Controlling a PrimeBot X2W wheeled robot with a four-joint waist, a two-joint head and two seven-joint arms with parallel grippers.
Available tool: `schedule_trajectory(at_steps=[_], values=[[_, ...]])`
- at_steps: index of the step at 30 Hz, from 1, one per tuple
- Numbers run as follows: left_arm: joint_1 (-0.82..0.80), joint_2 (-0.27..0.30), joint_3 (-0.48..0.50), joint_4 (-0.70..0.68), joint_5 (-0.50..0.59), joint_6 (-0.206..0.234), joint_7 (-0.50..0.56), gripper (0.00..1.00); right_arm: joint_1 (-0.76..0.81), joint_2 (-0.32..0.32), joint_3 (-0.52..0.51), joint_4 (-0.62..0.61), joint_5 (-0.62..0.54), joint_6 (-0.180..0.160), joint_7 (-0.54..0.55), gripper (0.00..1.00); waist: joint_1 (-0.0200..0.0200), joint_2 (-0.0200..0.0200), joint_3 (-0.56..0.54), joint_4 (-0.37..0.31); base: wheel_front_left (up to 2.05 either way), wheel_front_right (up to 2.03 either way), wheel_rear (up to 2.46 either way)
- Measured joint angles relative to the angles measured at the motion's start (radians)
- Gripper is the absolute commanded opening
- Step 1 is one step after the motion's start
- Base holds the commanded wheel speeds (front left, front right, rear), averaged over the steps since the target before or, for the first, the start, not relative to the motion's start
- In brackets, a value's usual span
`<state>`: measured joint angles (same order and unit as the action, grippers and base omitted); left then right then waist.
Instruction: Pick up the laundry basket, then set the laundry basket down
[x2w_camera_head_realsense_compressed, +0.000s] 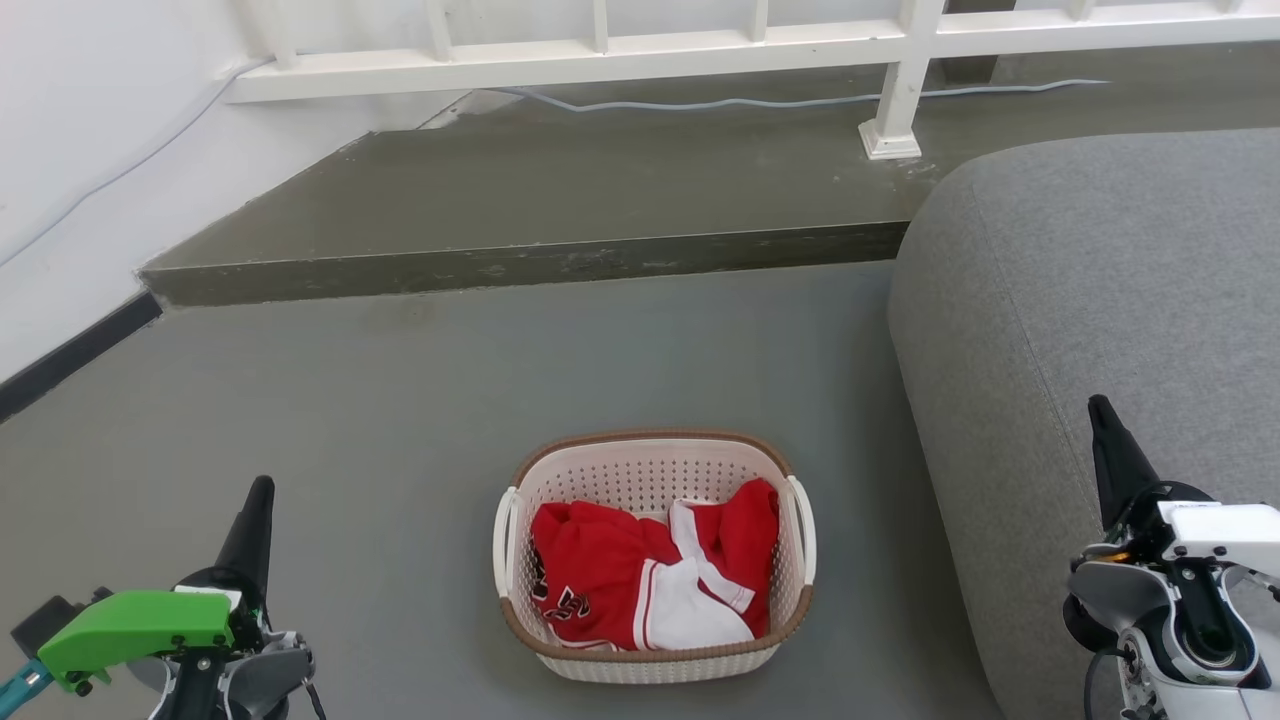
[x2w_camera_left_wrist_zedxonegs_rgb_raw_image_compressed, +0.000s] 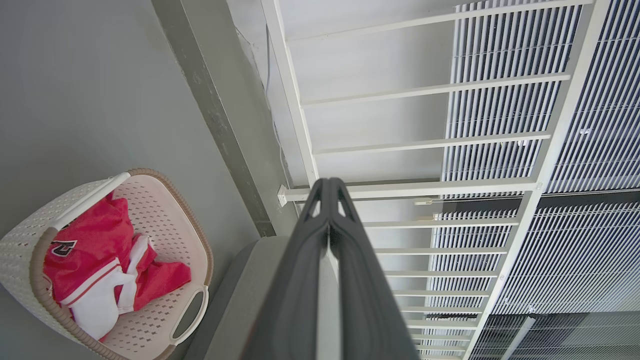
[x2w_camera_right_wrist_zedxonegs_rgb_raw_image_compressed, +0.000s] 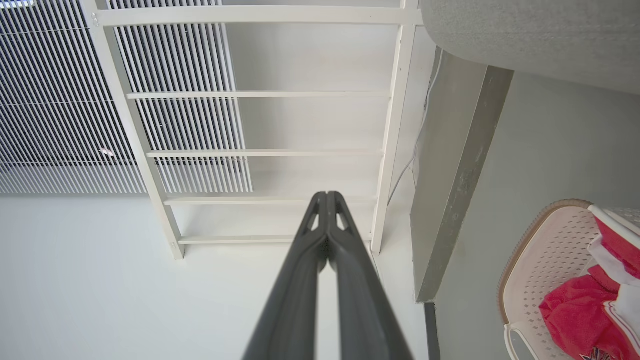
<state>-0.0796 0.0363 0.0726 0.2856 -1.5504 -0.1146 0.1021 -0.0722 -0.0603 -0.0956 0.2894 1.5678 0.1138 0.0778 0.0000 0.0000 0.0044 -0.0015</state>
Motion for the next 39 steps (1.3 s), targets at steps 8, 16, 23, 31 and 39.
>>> schedule_trajectory(at_steps=[8,16,23,31,39], values=[[0.000,0.000,0.016,-0.003,-0.049,-0.008,0.012,0.00,0.000,0.005,-0.019,-0.003,0.044,0.001,0.012,0.00,0.0000,0.0000,-0.002,0.001,0.00,0.00,0.00],[0.000,0.000,0.016,-0.004,-0.050,-0.008,0.012,0.00,0.000,0.006,-0.020,-0.003,0.044,0.001,0.012,0.00,0.0000,0.0000,-0.002,0.001,0.00,0.00,0.00],[0.000,0.000,0.016,-0.004,-0.050,-0.008,0.012,0.00,0.000,0.006,-0.020,-0.003,0.044,0.001,0.012,0.00,0.0000,0.0000,-0.002,0.001,0.00,0.00,0.00],[0.000,0.000,0.016,-0.005,-0.050,-0.008,0.012,0.00,0.000,0.006,-0.020,-0.003,0.044,0.001,0.012,0.00,0.0000,0.0000,-0.002,0.001,0.00,0.00,0.00],[0.000,0.000,0.016,-0.005,-0.050,-0.008,0.012,0.00,0.000,0.007,-0.021,-0.004,0.044,0.001,0.013,0.00,0.0000,0.0000,-0.002,0.001,0.00,0.00,0.00]])
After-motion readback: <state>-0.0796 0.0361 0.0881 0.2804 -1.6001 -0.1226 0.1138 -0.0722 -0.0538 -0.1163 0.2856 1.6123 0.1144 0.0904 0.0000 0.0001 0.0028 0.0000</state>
